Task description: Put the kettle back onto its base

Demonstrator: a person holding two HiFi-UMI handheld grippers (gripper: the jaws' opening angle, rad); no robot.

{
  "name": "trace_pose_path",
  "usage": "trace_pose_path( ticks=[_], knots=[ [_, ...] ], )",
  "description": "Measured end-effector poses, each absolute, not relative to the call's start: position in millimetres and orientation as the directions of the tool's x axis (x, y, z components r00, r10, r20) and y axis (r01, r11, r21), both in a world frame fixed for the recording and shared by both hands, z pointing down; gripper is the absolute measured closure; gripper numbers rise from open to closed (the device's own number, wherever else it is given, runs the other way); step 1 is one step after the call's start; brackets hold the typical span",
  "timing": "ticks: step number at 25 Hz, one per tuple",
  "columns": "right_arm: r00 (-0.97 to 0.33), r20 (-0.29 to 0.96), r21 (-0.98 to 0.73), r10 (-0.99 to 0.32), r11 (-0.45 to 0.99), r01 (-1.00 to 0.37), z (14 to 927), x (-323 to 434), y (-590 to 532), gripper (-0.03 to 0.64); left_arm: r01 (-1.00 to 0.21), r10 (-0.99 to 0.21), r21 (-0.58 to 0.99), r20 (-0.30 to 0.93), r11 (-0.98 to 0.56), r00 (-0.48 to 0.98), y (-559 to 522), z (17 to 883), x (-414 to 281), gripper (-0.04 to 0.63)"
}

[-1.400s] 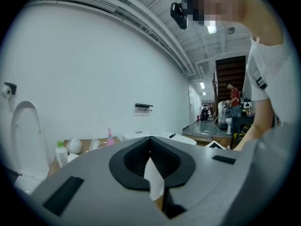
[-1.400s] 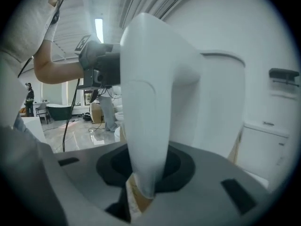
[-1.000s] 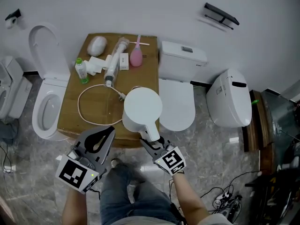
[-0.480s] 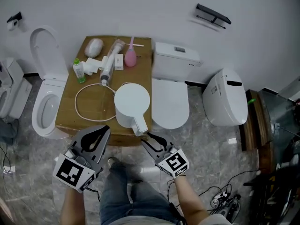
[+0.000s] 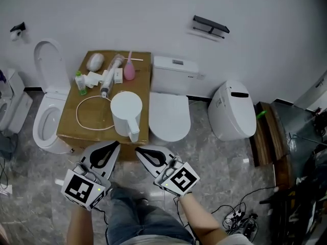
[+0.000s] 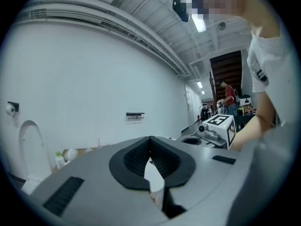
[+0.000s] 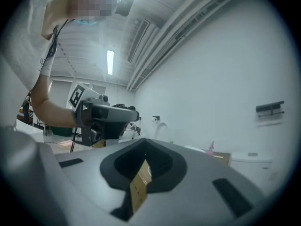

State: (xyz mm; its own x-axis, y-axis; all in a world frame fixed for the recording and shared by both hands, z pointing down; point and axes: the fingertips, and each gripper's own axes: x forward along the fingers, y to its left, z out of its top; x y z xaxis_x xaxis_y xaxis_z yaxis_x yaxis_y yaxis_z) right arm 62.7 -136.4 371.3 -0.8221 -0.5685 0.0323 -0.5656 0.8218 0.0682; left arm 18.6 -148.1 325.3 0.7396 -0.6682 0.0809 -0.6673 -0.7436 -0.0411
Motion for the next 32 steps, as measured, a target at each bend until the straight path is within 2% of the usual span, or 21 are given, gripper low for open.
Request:
trace_pose_path(
  ticks=[12,26,32],
  knots=[
    [-0.831,-0.053,0.106,-0.554,0.824,-0.557,291,39,-91,0.609,-0.638,-0.641,-0.057,0.046,-0.768,0.767,-108,297,25,0.593],
    [-0.799,-0.1,0.101,-0.593,0.792,-0.601,272,8,-58,0.609,-0.599,-0.601,-0.068,0.027,-0.798,0.798,-73,284,-12,0.594],
    [-0.787,-0.08,0.089,-0.612,0.782,-0.617,273,-1,-53,0.609,-0.582,-0.584,-0.062,0.015,-0.811,0.812,-65,282,-21,0.594]
  ],
)
